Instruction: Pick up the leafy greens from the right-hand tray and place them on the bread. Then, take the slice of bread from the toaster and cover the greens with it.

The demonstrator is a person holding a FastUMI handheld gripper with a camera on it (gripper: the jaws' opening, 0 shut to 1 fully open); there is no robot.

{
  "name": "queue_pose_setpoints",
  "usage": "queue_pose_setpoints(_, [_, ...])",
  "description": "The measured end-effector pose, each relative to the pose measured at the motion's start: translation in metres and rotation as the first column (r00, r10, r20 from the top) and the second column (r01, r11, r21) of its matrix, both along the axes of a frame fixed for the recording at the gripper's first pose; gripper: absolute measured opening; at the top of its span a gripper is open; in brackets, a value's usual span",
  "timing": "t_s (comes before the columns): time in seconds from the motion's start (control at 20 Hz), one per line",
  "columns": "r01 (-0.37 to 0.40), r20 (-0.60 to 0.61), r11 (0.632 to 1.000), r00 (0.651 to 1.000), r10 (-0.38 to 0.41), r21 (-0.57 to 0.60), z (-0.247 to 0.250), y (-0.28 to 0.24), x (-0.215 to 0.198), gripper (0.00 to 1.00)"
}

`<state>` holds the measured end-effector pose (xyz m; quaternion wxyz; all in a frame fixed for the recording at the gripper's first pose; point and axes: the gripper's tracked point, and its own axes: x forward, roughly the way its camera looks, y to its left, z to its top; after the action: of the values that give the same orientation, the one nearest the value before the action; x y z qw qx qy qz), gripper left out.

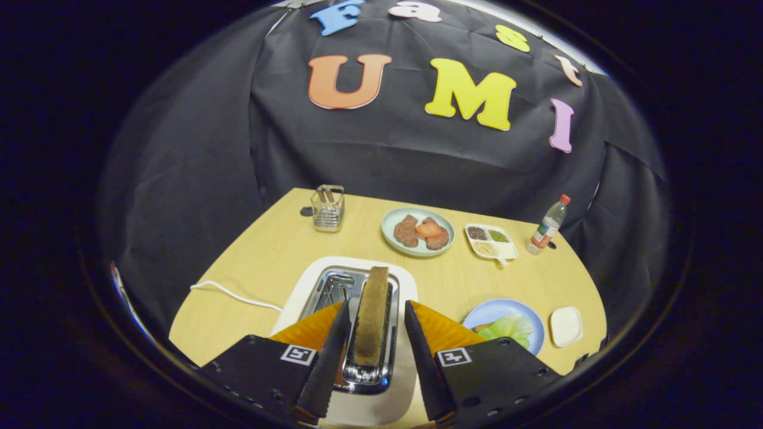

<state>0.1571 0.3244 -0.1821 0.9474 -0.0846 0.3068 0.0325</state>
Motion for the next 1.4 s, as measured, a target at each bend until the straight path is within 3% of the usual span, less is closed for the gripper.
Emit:
queue_pose_setpoints(0.05, [-0.011,0.011,1.0,1.0,0.011,0.009,0.001,0.004,0.006,0.59])
queue_pose_setpoints(0.15, [-0.041,0.012,0.999,0.999,0.04,0.034,0.0,0.008,0.002,0.16])
queue_pose_setpoints(0.3, [-0.055,0.054,0.997,0.997,0.052,0.06,0.009,0.009,0.001,0.15])
queue_pose_setpoints(0.35, [-0.059,0.075,0.996,0.996,0.054,0.068,0.014,0.008,0.0,0.08])
queue_pose_setpoints(1.05, [-0.056,0.22,0.99,0.975,0.027,0.127,0.097,-0.028,-0.028,0.08])
queue_pose_setpoints(1.4, [0.0,0.242,0.993,0.97,-0.029,0.12,0.09,-0.084,-0.034,0.08])
